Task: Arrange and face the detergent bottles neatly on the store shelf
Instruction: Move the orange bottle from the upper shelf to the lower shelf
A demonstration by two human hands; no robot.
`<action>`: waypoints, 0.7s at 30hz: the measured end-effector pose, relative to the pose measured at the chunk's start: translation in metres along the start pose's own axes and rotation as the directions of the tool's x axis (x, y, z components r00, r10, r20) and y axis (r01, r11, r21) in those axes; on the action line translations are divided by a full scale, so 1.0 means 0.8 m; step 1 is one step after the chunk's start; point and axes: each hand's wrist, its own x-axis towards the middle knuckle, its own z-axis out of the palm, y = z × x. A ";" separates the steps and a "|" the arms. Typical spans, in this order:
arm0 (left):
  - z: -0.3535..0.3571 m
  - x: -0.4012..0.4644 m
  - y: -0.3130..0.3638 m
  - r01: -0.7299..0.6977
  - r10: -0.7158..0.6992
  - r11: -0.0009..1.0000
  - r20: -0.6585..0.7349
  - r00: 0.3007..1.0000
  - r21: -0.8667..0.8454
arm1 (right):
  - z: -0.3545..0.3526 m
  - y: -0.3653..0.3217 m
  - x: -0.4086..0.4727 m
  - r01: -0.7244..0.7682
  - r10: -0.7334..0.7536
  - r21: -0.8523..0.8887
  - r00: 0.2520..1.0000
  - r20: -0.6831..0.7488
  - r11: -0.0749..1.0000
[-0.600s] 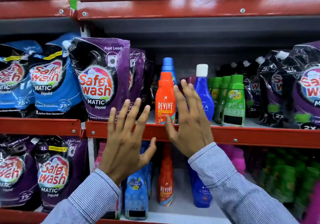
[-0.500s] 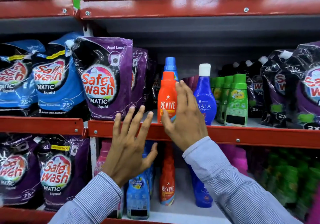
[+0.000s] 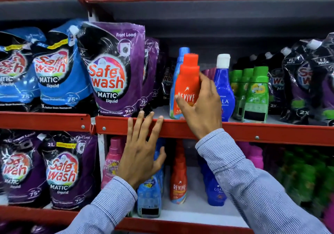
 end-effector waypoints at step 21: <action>0.003 -0.002 0.009 0.053 -0.054 0.998 -0.026 0.998 -0.045 | 0.015 0.137 -0.237 -0.353 0.310 0.039 0.864 0.397 0.935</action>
